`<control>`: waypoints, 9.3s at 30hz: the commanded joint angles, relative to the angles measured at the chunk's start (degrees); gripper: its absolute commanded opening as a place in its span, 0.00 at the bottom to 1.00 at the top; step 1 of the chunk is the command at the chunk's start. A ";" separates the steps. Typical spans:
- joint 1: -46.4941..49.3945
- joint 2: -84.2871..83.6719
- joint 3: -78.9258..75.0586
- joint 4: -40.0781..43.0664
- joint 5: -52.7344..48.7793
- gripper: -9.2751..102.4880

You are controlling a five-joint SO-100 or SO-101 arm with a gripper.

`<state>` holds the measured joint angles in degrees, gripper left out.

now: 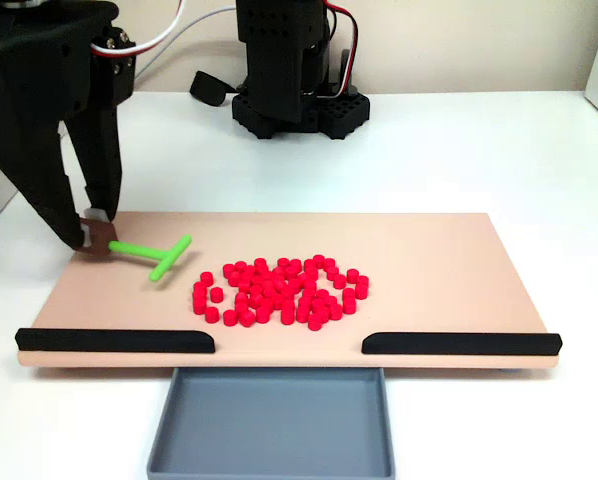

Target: Push granules from right to the grey container

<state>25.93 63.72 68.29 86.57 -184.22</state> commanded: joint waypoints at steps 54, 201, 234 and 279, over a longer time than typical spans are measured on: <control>-2.29 -6.06 -8.79 -0.18 -24.52 0.08; -7.47 -5.98 -8.70 -0.09 -15.64 0.08; -8.00 -6.94 -9.84 -0.44 -13.54 0.08; -9.58 -7.82 -11.16 0.18 -6.24 0.08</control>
<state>17.14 55.55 58.27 86.31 -184.22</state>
